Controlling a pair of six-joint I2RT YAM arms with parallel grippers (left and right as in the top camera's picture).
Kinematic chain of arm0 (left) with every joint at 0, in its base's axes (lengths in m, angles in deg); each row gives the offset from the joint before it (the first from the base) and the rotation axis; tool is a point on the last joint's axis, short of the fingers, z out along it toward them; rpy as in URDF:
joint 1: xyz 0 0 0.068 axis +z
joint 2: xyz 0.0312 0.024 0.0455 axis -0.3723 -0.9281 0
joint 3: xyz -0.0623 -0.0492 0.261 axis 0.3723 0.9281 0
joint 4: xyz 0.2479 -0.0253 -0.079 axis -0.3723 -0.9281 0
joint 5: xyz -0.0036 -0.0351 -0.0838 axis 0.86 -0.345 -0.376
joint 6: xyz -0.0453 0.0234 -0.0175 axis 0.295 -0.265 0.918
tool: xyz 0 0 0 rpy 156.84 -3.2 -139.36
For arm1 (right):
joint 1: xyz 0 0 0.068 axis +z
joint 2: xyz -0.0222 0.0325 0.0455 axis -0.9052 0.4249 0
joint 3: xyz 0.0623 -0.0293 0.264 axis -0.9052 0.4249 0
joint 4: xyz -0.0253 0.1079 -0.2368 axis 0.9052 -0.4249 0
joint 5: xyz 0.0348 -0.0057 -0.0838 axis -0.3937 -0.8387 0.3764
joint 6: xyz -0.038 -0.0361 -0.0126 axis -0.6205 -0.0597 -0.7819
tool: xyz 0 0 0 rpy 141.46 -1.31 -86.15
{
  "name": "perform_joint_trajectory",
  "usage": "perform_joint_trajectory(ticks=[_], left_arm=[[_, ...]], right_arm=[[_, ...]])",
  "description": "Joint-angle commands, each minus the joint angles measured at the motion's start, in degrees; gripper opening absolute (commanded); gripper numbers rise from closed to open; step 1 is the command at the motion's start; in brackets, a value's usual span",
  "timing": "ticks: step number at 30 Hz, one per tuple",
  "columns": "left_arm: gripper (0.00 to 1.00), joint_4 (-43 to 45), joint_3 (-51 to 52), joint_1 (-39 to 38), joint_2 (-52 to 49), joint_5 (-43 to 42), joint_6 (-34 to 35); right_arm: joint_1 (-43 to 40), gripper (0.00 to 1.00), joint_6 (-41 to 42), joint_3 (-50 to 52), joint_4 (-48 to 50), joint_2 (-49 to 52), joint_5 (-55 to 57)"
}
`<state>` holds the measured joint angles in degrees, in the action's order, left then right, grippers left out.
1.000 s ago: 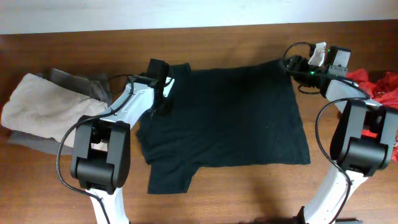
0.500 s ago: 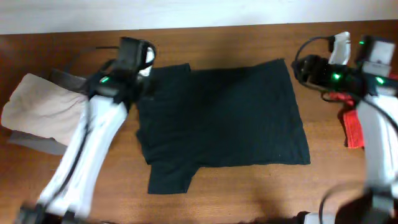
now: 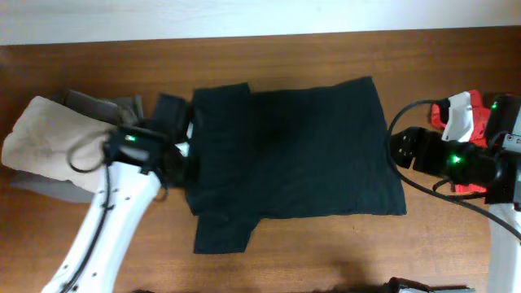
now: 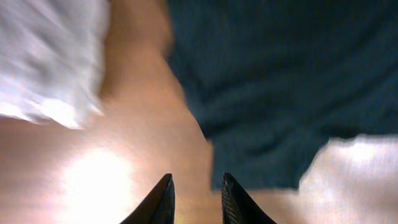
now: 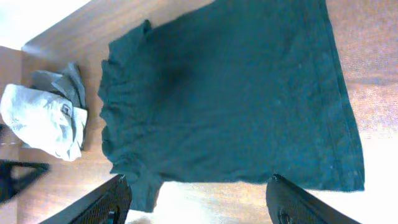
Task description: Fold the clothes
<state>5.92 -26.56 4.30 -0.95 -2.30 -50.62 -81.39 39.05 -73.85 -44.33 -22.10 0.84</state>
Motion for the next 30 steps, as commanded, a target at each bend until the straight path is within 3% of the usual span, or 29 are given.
perform_joint_trajectory(ticks=[1, 7, 12, 17, 20, 22, 30], left_arm=[[0.25, 3.02, 10.95, -2.95, -0.11, -11.82, 1.79], [0.26, 7.58, 23.63, -6.75, -0.11, -18.23, 5.95], [0.31, 13.29, 32.33, -7.89, -0.11, -18.43, 7.61], [0.48, 20.41, 38.32, -7.89, -0.13, -18.47, 7.69], [0.50, 20.61, 39.10, -7.78, -0.13, -18.45, 8.50], [0.79, 20.63, 39.10, -7.78, -0.13, -18.40, 9.75], [0.79, 20.57, 39.10, -3.48, -0.09, -17.77, 13.20]], right_arm=[[-0.26, 0.74, -0.63, 0.26, -0.90, 0.13, 1.84], [-0.26, 0.74, -0.63, 0.26, -0.63, 0.13, 5.05], [-0.26, 0.75, -0.66, 0.26, -0.35, 0.31, 5.49], [-0.26, 0.74, -0.85, 0.26, -0.48, 0.52, 5.53], [-0.26, 0.74, -0.83, 0.26, -0.48, 0.68, 5.53], [-0.26, 0.74, -0.83, 0.26, -0.48, 0.79, 5.53], [-0.26, 0.74, -1.31, 0.33, -0.76, 0.83, 5.51]])
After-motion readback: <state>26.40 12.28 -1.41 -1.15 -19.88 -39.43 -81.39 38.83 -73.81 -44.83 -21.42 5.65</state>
